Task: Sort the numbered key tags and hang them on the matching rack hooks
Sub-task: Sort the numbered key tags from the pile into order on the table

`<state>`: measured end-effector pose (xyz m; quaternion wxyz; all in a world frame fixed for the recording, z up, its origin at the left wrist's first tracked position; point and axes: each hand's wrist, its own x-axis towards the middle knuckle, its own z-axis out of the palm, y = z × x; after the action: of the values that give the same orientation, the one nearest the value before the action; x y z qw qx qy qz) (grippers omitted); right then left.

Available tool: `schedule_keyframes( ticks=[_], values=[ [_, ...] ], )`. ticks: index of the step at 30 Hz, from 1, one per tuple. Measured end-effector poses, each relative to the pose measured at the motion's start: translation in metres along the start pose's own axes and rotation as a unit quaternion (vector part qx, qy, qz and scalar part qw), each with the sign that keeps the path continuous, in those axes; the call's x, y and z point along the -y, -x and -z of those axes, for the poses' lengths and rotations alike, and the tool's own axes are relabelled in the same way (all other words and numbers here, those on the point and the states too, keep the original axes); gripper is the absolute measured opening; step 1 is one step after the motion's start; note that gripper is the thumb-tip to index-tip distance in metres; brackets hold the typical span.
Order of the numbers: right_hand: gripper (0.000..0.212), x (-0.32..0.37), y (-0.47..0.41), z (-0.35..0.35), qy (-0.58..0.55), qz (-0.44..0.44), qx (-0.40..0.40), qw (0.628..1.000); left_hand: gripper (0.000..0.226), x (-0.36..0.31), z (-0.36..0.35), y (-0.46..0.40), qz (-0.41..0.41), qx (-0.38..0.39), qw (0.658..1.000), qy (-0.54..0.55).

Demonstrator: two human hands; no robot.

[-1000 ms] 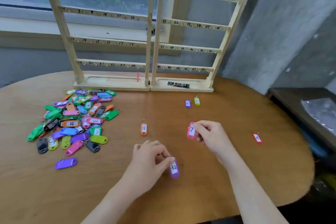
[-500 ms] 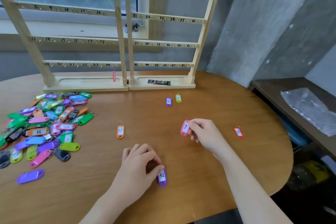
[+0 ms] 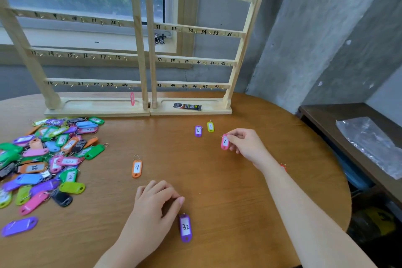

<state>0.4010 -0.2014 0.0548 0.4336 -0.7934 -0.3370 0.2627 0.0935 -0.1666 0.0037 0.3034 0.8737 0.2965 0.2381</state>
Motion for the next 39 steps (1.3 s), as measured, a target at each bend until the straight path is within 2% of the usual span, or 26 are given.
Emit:
schedule_keyframes(
  ticks=[3,6,11,17,20,22,26,30,32,35,39],
  values=[
    [0.016,0.002,-0.027,0.006,0.031,-0.003,-0.023,0.999,0.023,0.003,0.002,-0.004,0.015,-0.019,1.000,0.016],
    [0.018,0.006,-0.054,0.010,0.067,-0.002,-0.037,0.997,0.028,0.004,0.005,-0.006,0.039,-0.034,0.996,0.076],
    [0.023,0.003,-0.090,0.001,0.124,-0.027,-0.033,0.991,0.027,0.002,0.011,-0.006,0.056,-0.015,0.993,0.100],
    [0.021,0.006,-0.099,-0.004,0.190,-0.027,-0.040,0.981,0.023,-0.001,0.018,-0.004,0.077,-0.028,0.986,0.147],
    [0.024,0.018,-0.088,-0.012,0.213,0.014,-0.099,0.972,0.020,-0.001,0.030,0.008,0.068,-0.021,0.986,0.151],
    [0.023,0.037,-0.073,-0.028,0.191,0.063,-0.115,0.973,0.013,0.008,0.047,0.021,0.055,-0.016,0.994,0.098],
    [0.018,0.081,-0.022,-0.088,0.167,0.169,-0.021,0.971,0.005,0.053,0.094,0.055,0.084,-0.086,0.992,-0.029],
    [0.017,0.110,0.027,-0.161,0.178,0.240,0.098,0.949,0.012,0.100,0.140,0.083,0.140,-0.180,0.965,-0.129],
    [0.015,0.118,0.043,-0.196,0.197,0.268,0.151,0.931,0.006,0.116,0.152,0.086,0.170,-0.201,0.950,-0.167],
    [0.013,0.124,0.060,-0.237,0.232,0.276,0.201,0.911,0.009,0.127,0.155,0.082,0.221,-0.225,0.932,-0.179],
    [0.016,0.131,0.068,-0.272,0.243,0.256,0.211,0.911,0.025,0.135,0.151,0.074,0.279,-0.232,0.916,-0.175]
  ],
)
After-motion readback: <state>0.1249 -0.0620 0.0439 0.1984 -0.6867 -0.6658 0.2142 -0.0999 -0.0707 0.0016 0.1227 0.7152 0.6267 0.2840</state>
